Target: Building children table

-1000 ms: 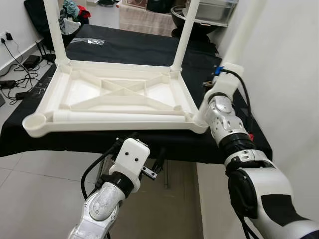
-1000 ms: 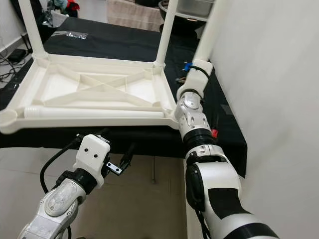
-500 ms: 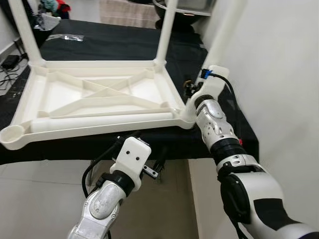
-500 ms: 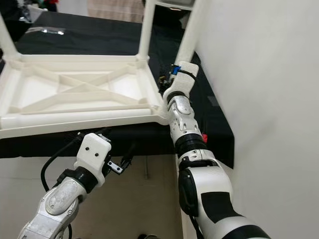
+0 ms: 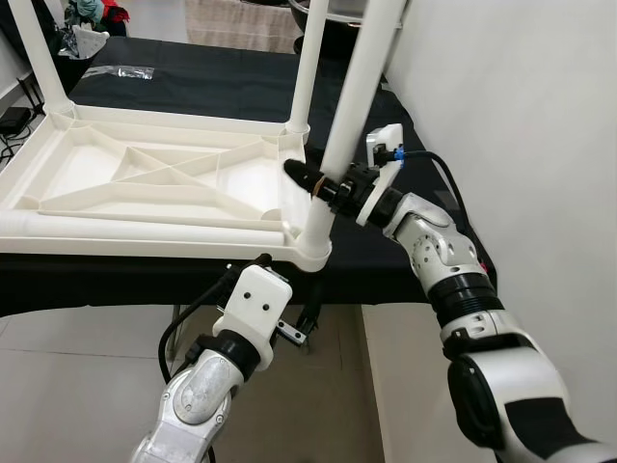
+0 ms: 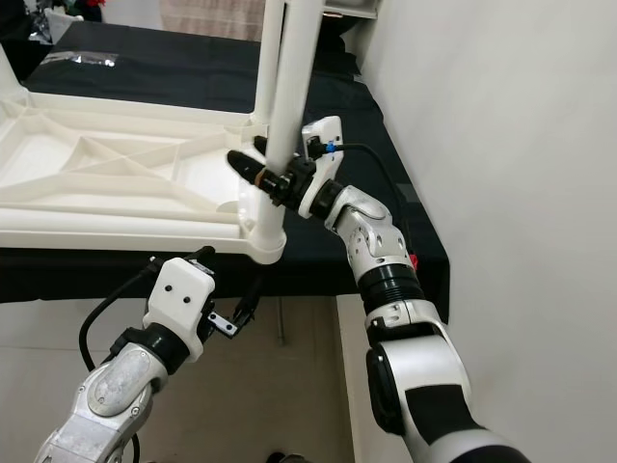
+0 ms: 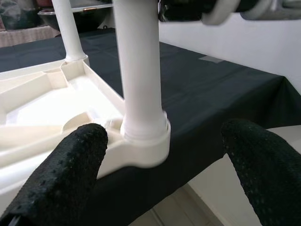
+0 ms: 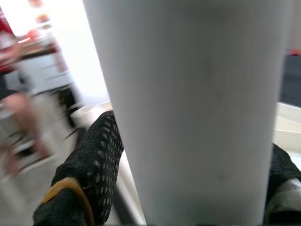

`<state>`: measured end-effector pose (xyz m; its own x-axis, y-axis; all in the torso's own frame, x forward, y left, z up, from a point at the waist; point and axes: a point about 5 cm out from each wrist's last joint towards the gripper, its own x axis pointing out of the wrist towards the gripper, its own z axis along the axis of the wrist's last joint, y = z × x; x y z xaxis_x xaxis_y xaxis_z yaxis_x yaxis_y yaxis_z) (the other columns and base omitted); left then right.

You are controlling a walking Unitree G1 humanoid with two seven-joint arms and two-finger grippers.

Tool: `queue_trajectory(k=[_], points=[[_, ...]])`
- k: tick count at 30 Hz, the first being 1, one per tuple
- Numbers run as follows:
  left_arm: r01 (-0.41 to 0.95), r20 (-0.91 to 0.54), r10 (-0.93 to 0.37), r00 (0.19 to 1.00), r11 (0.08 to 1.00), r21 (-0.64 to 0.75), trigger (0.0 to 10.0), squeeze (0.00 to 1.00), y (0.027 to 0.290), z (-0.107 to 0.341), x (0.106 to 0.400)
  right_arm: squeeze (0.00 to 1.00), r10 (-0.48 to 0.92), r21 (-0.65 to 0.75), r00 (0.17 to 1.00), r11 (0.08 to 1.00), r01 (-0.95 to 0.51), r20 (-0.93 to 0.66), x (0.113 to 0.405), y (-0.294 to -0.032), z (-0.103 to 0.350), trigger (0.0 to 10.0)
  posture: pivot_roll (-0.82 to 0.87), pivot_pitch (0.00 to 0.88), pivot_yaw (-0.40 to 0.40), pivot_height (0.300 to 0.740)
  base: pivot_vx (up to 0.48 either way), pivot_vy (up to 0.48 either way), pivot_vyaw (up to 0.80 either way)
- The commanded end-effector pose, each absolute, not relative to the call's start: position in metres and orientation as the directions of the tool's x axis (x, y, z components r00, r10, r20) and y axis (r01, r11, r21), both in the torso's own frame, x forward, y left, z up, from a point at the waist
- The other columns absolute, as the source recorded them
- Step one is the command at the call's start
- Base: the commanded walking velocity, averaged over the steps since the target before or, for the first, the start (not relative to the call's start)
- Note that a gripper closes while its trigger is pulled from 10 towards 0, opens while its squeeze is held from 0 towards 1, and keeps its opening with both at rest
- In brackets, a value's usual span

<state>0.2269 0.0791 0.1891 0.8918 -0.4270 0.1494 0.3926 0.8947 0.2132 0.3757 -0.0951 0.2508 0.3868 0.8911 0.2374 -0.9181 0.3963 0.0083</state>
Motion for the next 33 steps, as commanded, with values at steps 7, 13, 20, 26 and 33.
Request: queue_trajectory(k=[7, 13, 20, 26, 33], points=[[0.414, 0.141, -0.444, 0.885, 0.888, 0.199, 10.0, 0.00, 0.077, 0.188, 0.223, 0.00, 0.700, -0.024, 0.697, 0.708, -0.705, 0.155, 0.400, -0.077, 0.248, 0.0, 0.12, 0.151, -0.166, 0.740, 0.000, 0.000, 0.00], [0.411, 0.141, -0.441, 0.886, 0.889, 0.201, 10.0, 0.00, 0.077, 0.188, 0.224, 0.00, 0.457, -0.004, 0.884, 0.889, -0.459, 0.096, 0.413, -0.092, 0.244, 0.0, 0.12, 0.151, -0.164, 0.740, 0.000, 0.000, 0.00], [0.404, 0.144, -0.435, 0.889, 0.892, 0.205, 10.0, 0.00, 0.077, 0.188, 0.225, 0.00, -0.040, 0.024, 0.999, 0.999, 0.040, -0.013, 0.420, -0.141, 0.230, 0.0, 0.12, 0.149, -0.167, 0.740, 0.000, 0.000, 0.00], [0.397, 0.142, -0.429, 0.892, 0.894, 0.208, 10.0, 0.00, 0.078, 0.187, 0.226, 0.00, -0.271, 0.092, 0.959, 0.956, 0.277, -0.078, 0.416, -0.154, 0.218, 0.0, 0.11, 0.150, -0.167, 0.740, 0.000, 0.000, 0.00], [0.395, 0.140, -0.427, 0.893, 0.895, 0.208, 10.0, 0.00, 0.078, 0.187, 0.226, 1.00, -0.211, 0.170, 0.976, 0.965, 0.198, 0.057, 0.415, -0.124, 0.230, 10.0, 0.11, 0.150, -0.166, 0.740, 0.000, 0.000, 0.00]])
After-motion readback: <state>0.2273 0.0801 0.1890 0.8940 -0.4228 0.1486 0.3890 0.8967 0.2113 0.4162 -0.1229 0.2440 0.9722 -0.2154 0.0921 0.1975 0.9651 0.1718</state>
